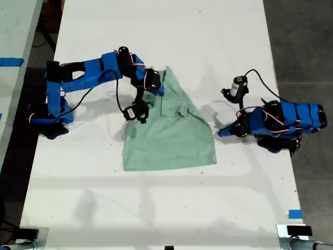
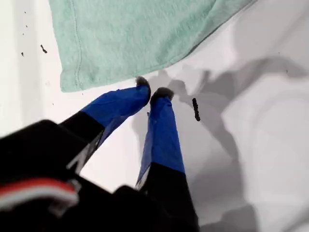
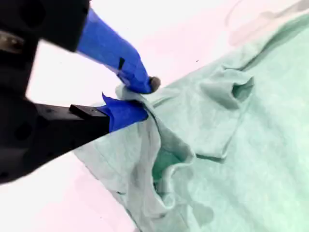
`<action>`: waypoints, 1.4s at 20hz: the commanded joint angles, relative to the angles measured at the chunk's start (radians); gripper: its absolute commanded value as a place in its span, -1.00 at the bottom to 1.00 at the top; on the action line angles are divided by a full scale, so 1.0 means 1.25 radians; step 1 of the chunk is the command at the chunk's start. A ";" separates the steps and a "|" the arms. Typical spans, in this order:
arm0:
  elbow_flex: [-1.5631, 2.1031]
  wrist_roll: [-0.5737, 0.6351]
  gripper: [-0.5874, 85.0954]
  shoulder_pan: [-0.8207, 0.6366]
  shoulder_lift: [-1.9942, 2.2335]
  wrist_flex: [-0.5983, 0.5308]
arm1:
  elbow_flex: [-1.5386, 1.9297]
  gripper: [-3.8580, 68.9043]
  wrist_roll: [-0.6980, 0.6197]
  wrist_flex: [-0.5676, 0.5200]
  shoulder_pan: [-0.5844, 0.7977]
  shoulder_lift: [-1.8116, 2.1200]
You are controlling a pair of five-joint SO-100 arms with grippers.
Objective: Fold t shirt
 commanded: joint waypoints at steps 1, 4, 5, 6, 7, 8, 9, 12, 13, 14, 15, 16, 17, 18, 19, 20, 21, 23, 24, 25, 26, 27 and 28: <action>-0.056 -0.005 -0.44 0.031 0.006 -0.009 | 0.039 -0.79 -0.010 0.001 -0.001 0.011; -0.027 -0.021 -0.37 -0.012 0.151 0.097 | 0.039 -0.79 -0.010 0.001 -0.001 0.011; -0.011 -0.027 -0.46 -0.028 0.256 0.123 | 0.039 -0.79 -0.010 0.001 -0.001 0.011; -0.004 -0.036 -0.72 -0.038 0.374 0.146 | 0.039 -0.79 -0.010 0.001 -0.001 0.011; 0.039 -0.059 -0.99 -0.042 0.525 0.145 | 0.039 -0.79 -0.010 0.001 -0.001 0.011; 0.110 -0.076 -0.99 -0.027 0.685 0.115 | 0.039 -0.79 -0.010 0.001 -0.001 0.011; 0.220 -0.097 -0.99 -0.004 0.846 0.074 | 0.039 -0.79 -0.010 0.001 -0.001 0.011; 0.777 -0.162 -0.99 0.039 1.322 -0.049 | 0.039 -0.79 -0.010 0.001 -0.001 0.011; 1.010 -0.171 -0.99 0.042 1.482 -0.097 | 0.039 -0.79 -0.010 0.001 -0.001 0.011; 1.230 -0.184 -0.99 0.079 1.638 -0.168 | 0.039 -0.79 -0.010 0.001 -0.001 0.011; 1.409 -0.194 -0.99 0.106 1.794 -0.217 | 0.039 -0.79 -0.010 0.001 -0.001 0.011; 1.530 -0.222 -0.99 0.128 1.842 -0.231 | 0.039 -0.79 -0.010 0.001 -0.001 0.011; 1.621 -0.237 -0.99 0.130 1.826 -0.270 | 0.039 -0.79 -0.010 0.001 0.000 0.011; 1.719 -0.304 -0.99 0.125 1.840 -0.293 | 0.039 -0.79 -0.010 0.001 0.000 0.011; 1.793 -0.450 -0.89 0.104 1.840 -0.272 | 0.039 -0.79 -0.010 0.001 0.000 0.011; 1.795 -0.528 -0.82 0.093 1.804 -0.210 | 0.039 -0.79 -0.011 0.001 0.001 0.011; 1.795 -0.420 -0.79 0.099 1.793 -0.207 | 0.039 -0.79 -0.010 0.001 0.002 0.011; 1.795 -0.302 -0.59 0.166 1.835 -0.215 | 0.038 -0.80 -0.009 0.002 0.002 0.011; 1.795 -0.270 -0.59 0.179 1.833 -0.215 | 0.038 -0.80 -0.009 0.002 0.002 0.011; 1.795 -0.164 -0.59 0.195 1.833 -0.215 | 0.038 -0.80 -0.010 0.002 0.002 0.011; 1.795 -0.039 -0.60 0.214 1.832 -0.215 | 0.038 -0.80 -0.010 0.002 0.002 0.011; 1.795 0.076 -0.61 0.231 1.832 -0.215 | 0.038 -0.80 -0.010 0.002 0.004 0.011; 1.795 0.104 -0.66 0.249 1.835 -0.216 | 0.038 -0.80 -0.010 0.002 0.004 0.011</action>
